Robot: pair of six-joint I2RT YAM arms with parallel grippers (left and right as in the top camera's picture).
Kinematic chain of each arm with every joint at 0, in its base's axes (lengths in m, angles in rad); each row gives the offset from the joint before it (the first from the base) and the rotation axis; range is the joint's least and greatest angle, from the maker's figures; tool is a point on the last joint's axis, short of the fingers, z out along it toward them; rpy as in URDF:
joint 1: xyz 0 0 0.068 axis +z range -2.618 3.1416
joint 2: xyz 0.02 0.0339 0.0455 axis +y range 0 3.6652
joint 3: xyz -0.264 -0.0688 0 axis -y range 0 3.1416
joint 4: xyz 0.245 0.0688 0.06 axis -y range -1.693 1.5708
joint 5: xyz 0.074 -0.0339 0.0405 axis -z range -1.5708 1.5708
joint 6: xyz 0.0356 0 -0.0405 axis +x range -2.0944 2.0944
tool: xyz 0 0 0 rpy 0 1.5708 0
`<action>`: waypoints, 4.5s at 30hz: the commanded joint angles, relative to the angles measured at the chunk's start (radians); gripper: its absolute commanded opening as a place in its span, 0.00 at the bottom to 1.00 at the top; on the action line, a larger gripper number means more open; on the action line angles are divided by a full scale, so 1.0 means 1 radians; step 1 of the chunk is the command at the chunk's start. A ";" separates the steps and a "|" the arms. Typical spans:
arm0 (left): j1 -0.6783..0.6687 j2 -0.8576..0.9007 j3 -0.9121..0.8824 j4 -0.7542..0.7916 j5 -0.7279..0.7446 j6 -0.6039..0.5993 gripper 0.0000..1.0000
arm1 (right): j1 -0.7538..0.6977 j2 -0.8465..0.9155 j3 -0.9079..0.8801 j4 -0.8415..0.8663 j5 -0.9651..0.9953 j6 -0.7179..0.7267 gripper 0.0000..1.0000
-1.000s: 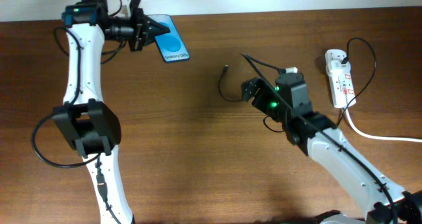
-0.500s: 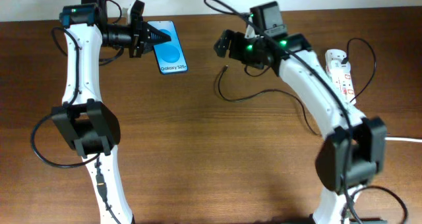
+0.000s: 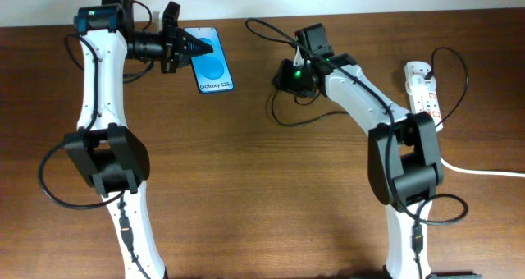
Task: Plug charger to phone and switch on socket
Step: 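Lower the right gripper onto the black cable's USB-C end and grasp, then lift the cable end with the right gripper toward the phone's bottom, then push the USB-C plug up into the phone's bottom port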
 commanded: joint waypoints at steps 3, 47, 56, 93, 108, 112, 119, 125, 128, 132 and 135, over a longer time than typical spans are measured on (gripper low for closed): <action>-0.005 -0.005 0.016 -0.002 0.055 0.020 0.00 | 0.007 0.070 0.019 0.018 0.009 0.068 0.31; -0.024 -0.005 0.016 -0.002 0.048 0.039 0.00 | -0.148 -0.268 0.019 -0.138 -0.576 -0.460 0.04; -0.092 -0.005 0.016 0.021 0.142 0.068 0.00 | -0.225 -0.557 0.019 -0.329 -0.724 -0.493 0.04; -0.167 -0.006 0.017 0.105 0.341 0.105 0.00 | 0.099 -0.820 -0.782 0.526 -0.461 0.151 0.04; -0.167 -0.006 0.017 0.104 0.341 0.105 0.00 | 0.137 -0.796 -0.782 0.665 -0.346 0.273 0.04; -0.167 -0.006 0.017 0.104 0.341 0.105 0.00 | 0.137 -0.786 -0.782 0.665 -0.341 0.277 0.04; -0.167 -0.006 0.017 0.105 0.341 0.105 0.00 | 0.137 -0.783 -0.782 0.662 -0.360 0.276 0.04; -0.167 -0.006 0.017 0.116 0.341 0.105 0.00 | 0.137 -0.783 -0.782 0.653 -0.391 0.280 0.04; -0.167 -0.006 0.017 0.116 0.341 0.105 0.00 | 0.138 -0.783 -0.782 0.646 -0.394 0.280 0.04; -0.167 -0.006 0.017 0.116 0.341 0.104 0.00 | 0.138 -0.783 -0.782 0.637 -0.405 0.280 0.04; -0.167 -0.006 0.017 0.116 0.341 0.105 0.00 | 0.137 -0.783 -0.782 0.635 -0.405 0.280 0.04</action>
